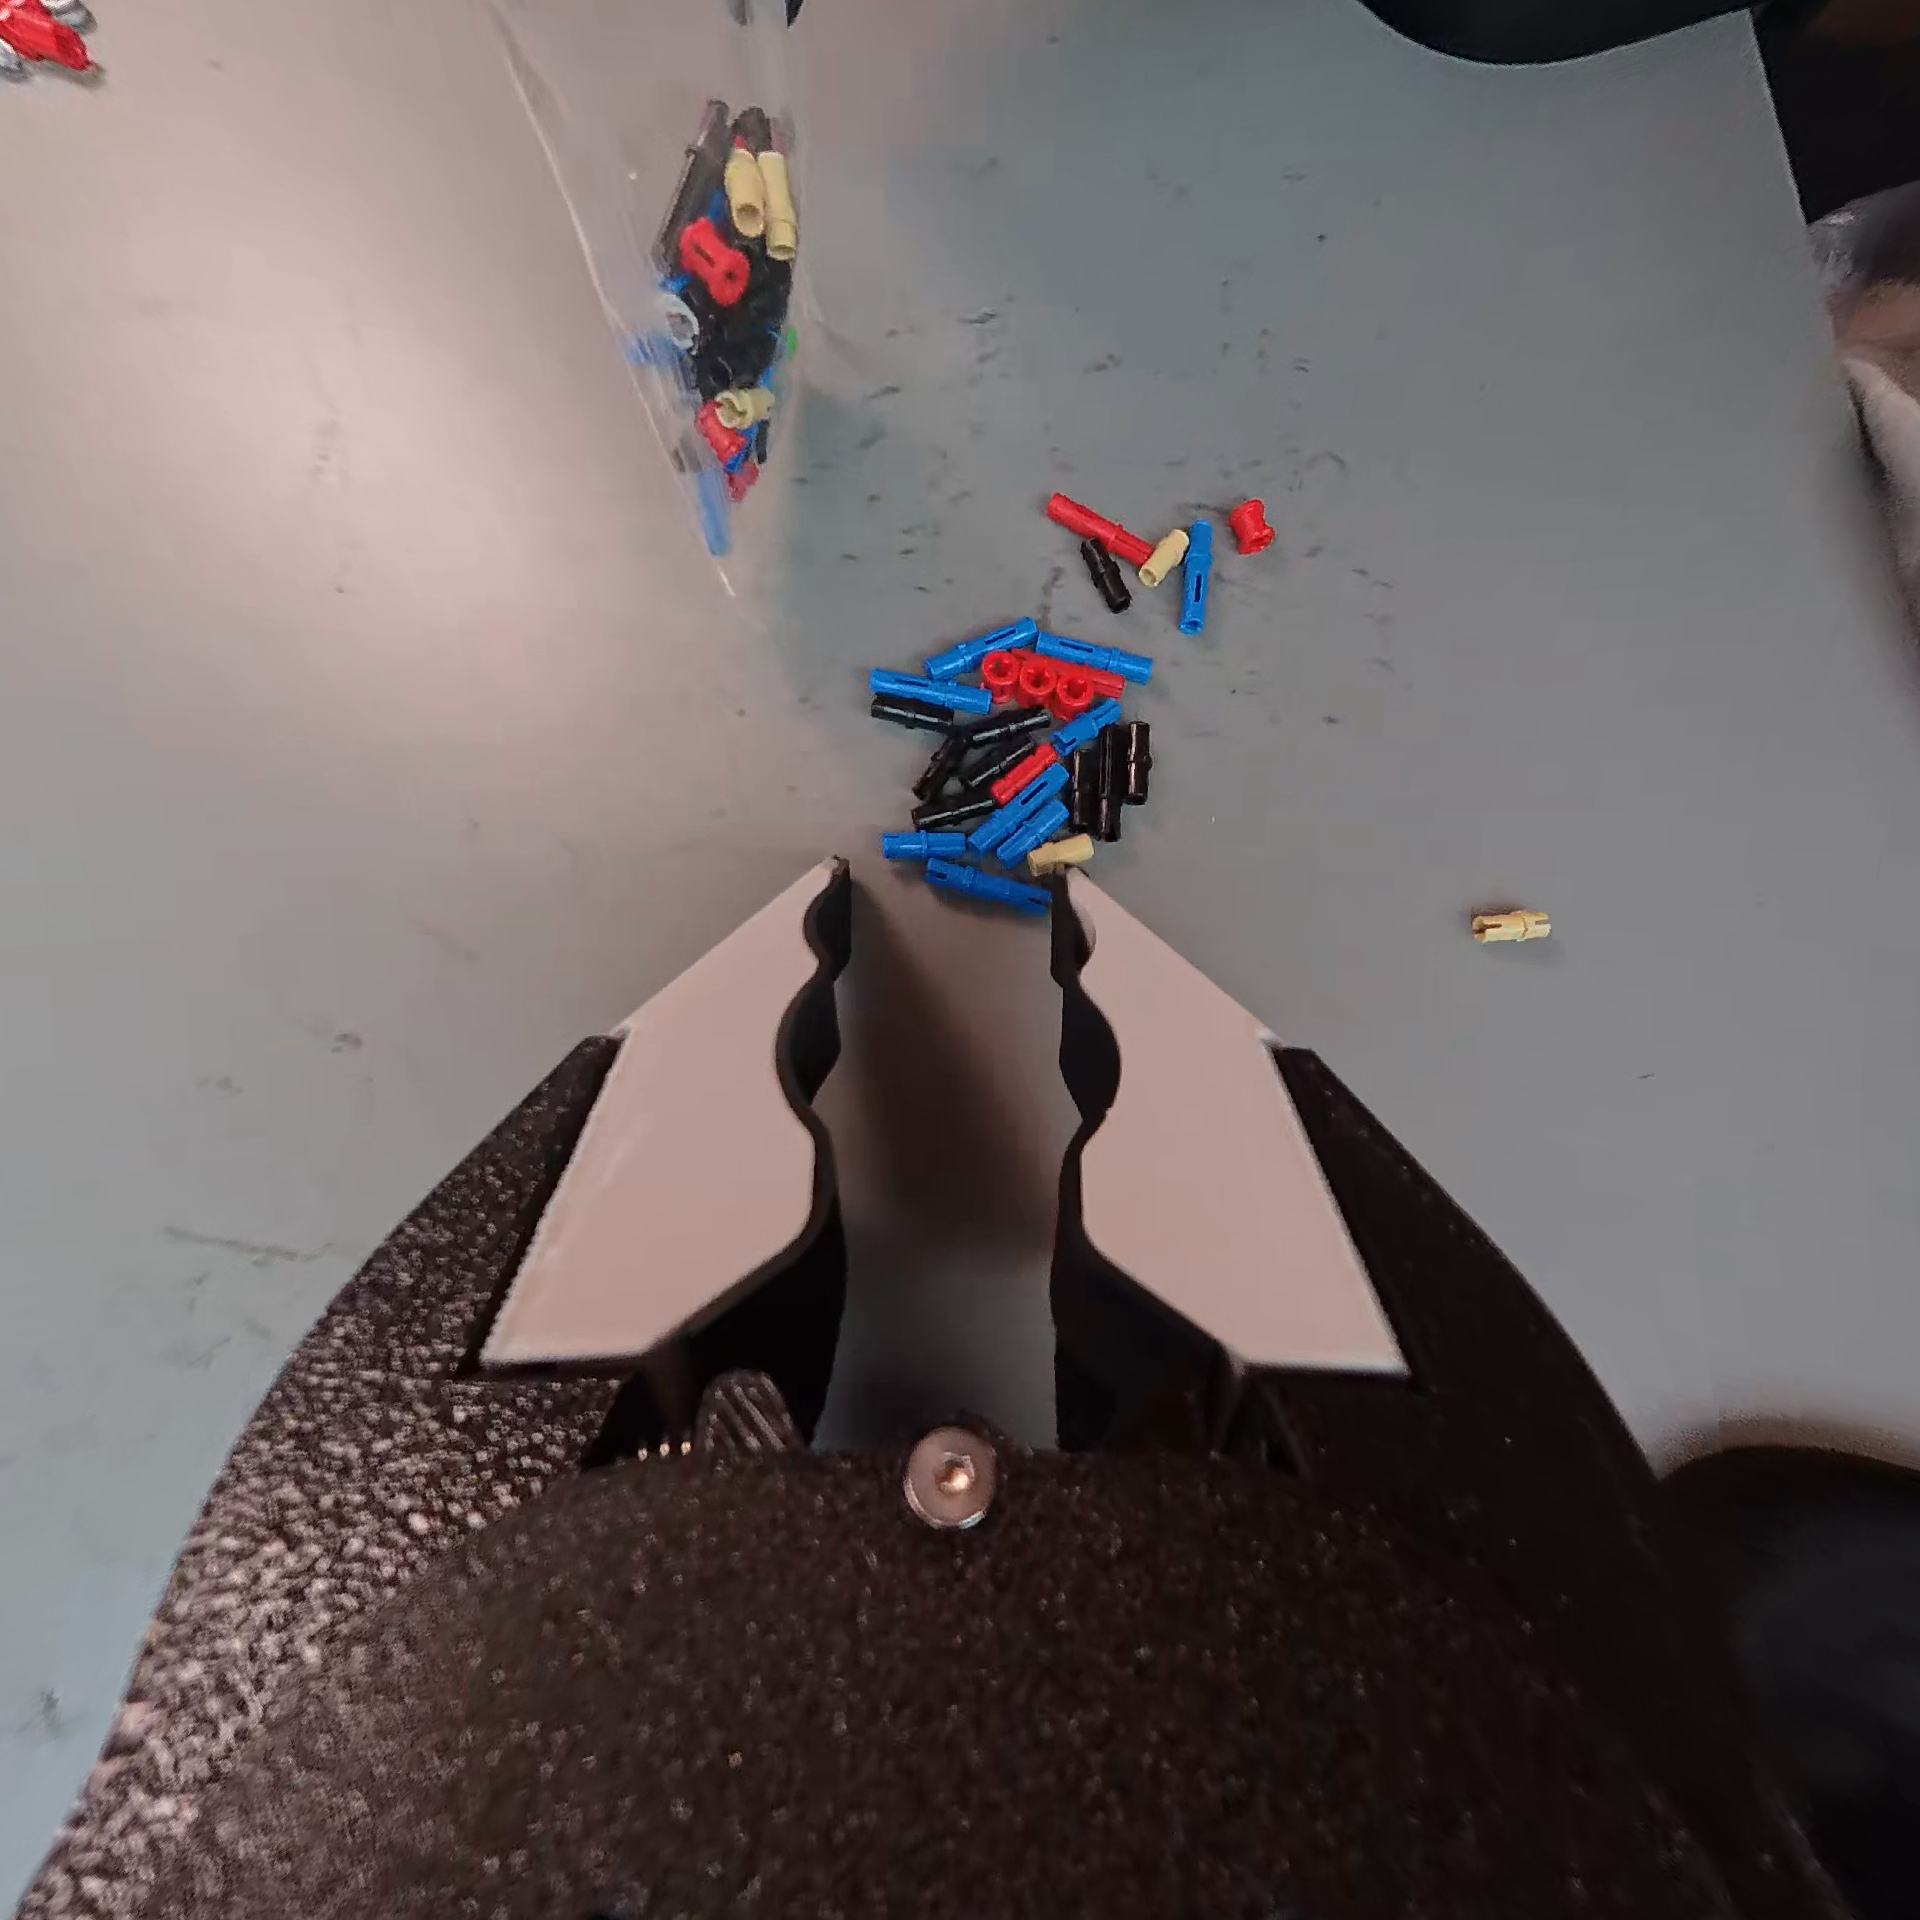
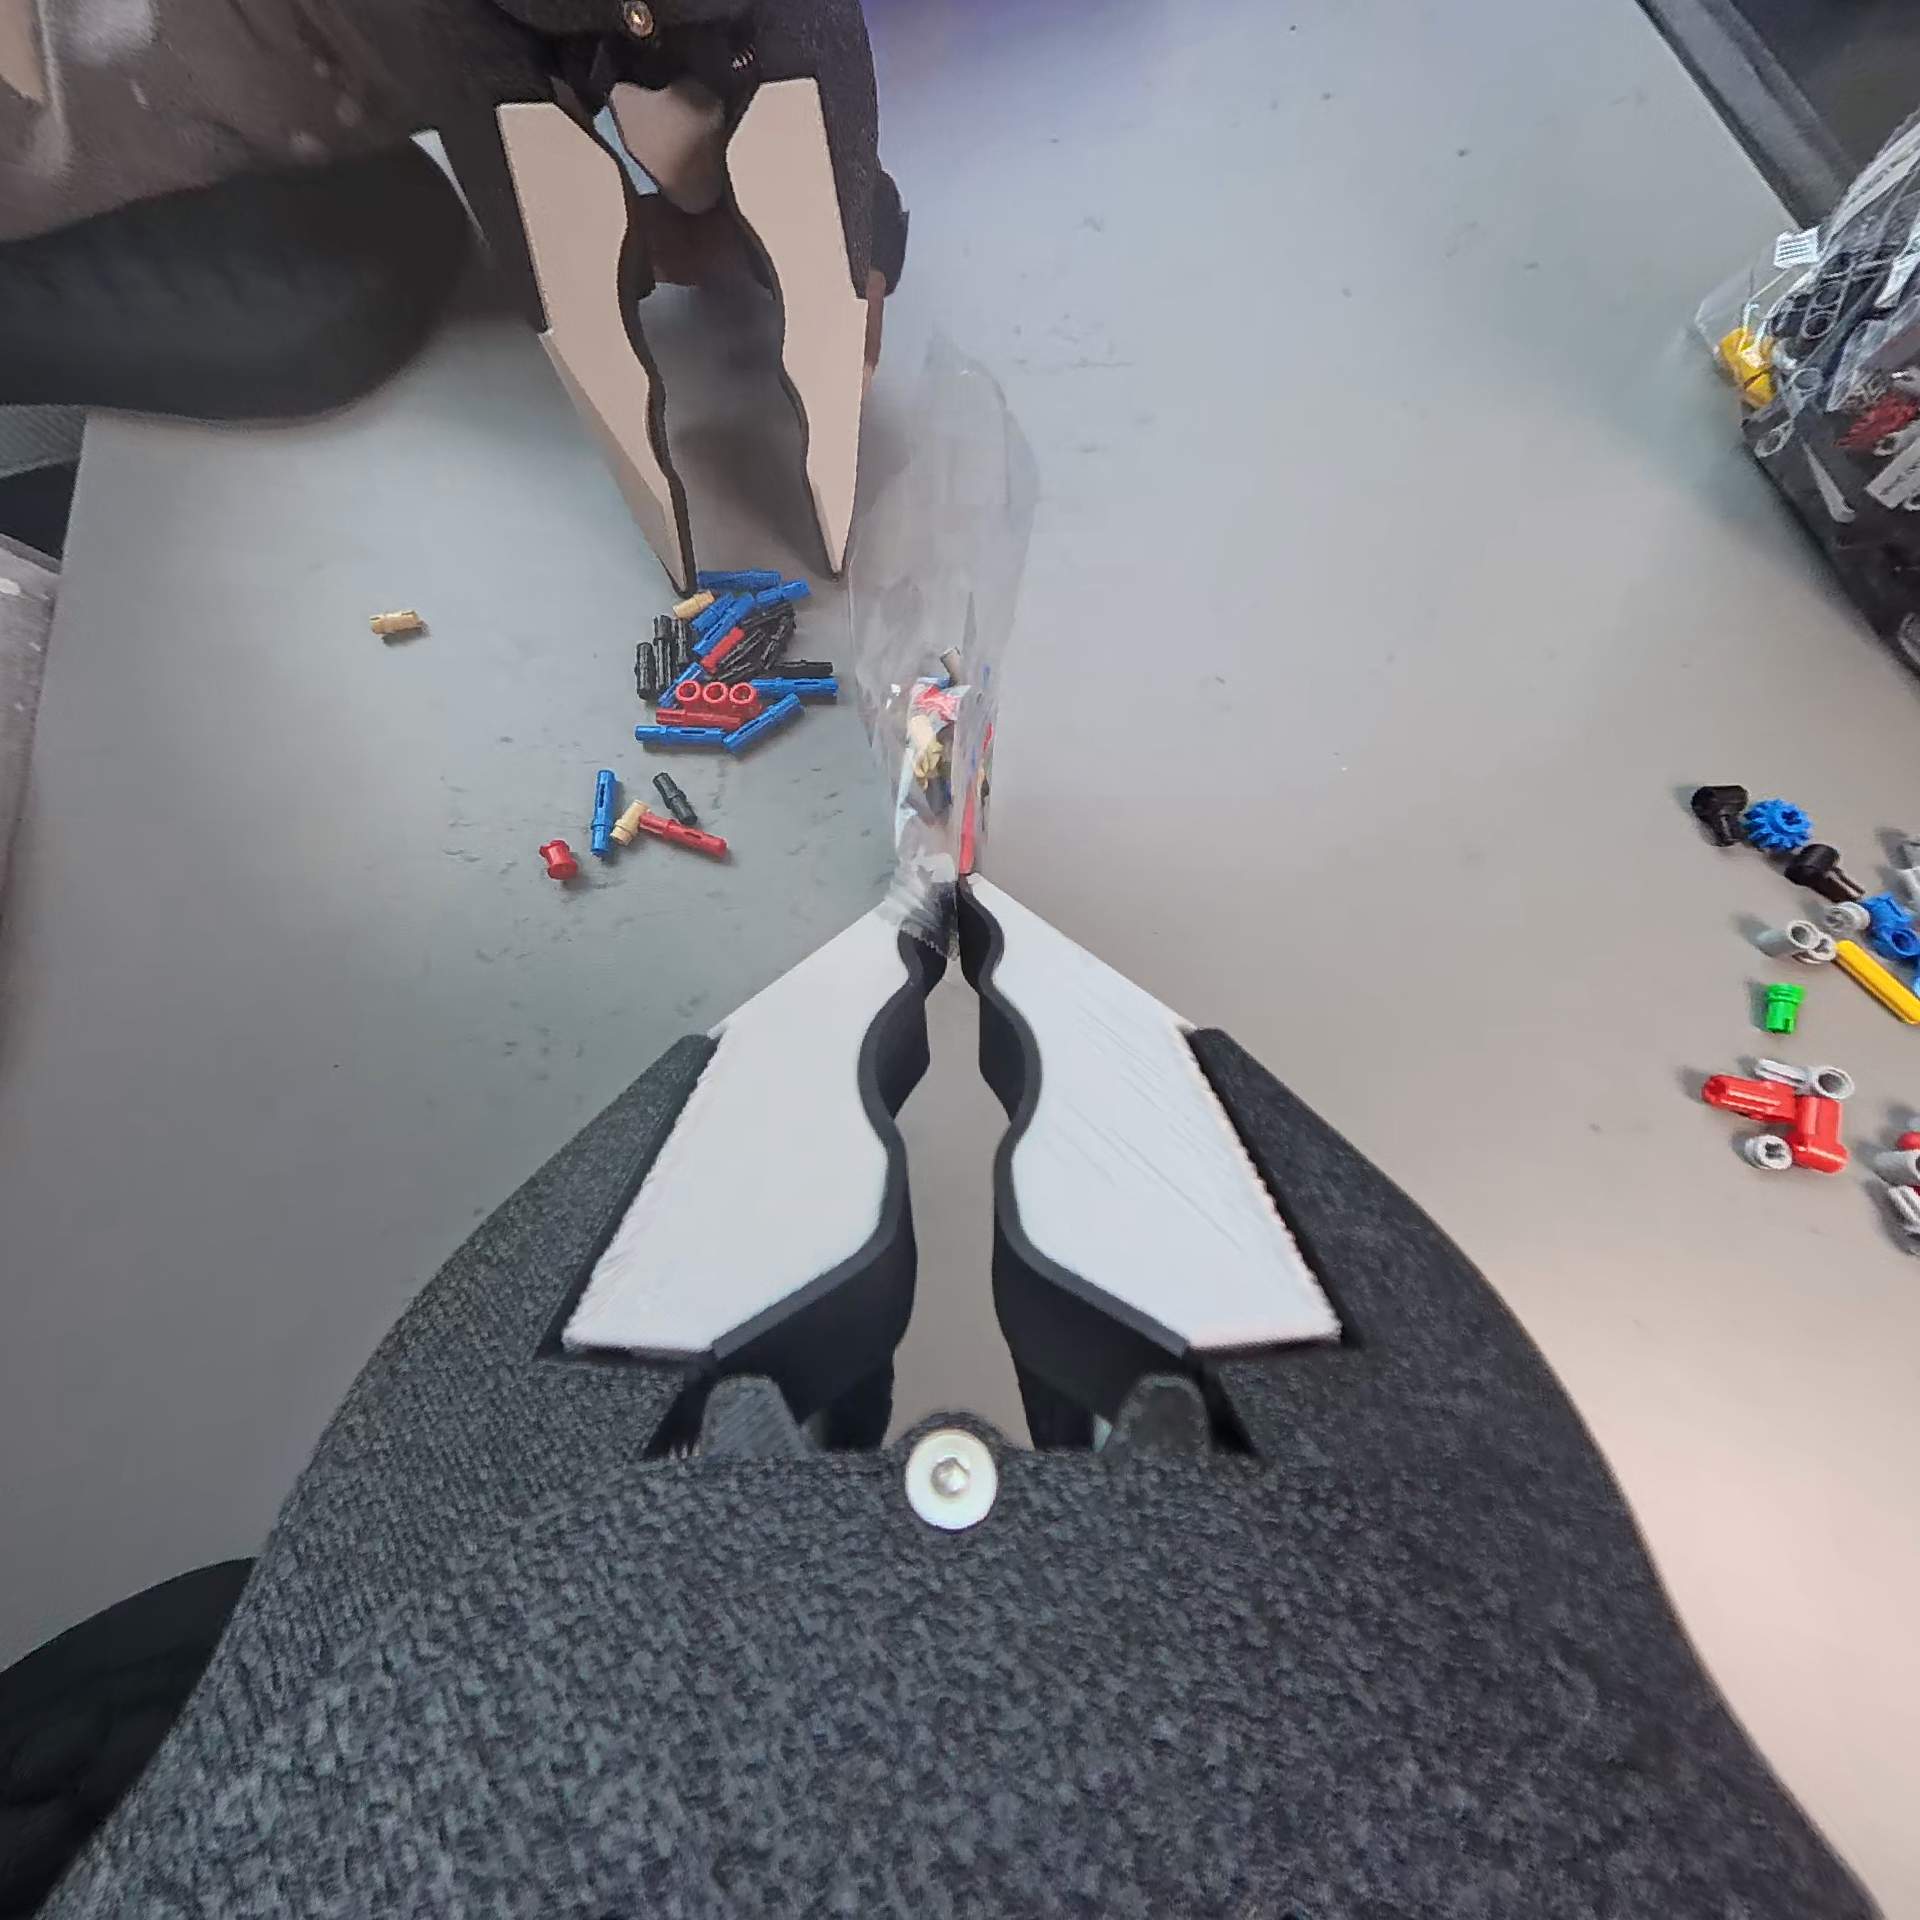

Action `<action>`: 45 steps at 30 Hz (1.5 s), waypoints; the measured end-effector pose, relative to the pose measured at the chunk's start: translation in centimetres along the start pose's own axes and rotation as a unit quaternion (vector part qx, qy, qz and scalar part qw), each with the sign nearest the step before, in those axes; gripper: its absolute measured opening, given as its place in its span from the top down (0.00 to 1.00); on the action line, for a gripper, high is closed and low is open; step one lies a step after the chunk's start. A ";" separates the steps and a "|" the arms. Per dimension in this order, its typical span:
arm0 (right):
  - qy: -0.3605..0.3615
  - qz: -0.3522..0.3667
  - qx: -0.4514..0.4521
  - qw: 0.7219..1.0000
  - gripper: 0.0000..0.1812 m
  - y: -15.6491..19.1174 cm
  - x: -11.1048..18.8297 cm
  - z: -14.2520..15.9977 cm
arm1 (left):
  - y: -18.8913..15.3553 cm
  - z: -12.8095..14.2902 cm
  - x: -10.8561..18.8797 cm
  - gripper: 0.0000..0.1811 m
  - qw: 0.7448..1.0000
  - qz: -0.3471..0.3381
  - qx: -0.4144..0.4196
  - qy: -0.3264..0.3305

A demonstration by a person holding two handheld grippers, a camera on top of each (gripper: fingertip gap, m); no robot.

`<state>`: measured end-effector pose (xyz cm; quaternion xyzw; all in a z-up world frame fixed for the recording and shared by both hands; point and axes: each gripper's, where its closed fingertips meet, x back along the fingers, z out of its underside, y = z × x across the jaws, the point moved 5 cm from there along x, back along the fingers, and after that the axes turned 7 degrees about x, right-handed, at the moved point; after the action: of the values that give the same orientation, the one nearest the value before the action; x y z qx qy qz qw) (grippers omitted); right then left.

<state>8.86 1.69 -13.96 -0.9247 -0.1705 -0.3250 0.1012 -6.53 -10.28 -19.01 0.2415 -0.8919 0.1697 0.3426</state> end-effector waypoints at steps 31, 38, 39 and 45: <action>-0.003 -0.020 -0.003 1.000 1.00 2.0 -1.3 -1.1 | -1.1 -11.1 2.6 0.87 0.985 -0.043 -0.082 -0.145; -0.007 -0.023 -0.008 1.000 1.00 2.2 -1.3 -1.1 | -0.9 -10.7 1.4 0.81 0.986 -0.053 -0.075 -0.136; -0.007 -0.022 -0.008 1.000 1.00 2.2 -1.3 -1.0 | -0.9 -10.6 1.8 0.79 0.986 -0.055 -0.068 -0.142; -0.003 -0.006 -0.017 1.000 1.00 1.5 -0.6 -0.5 | 0.2 -5.8 3.4 0.78 0.996 -0.033 -0.001 -0.082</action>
<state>8.75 0.03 -14.08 -0.9264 -0.1704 -0.3255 0.0826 -5.78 -8.44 -12.57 0.2835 -0.9086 0.1371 0.2743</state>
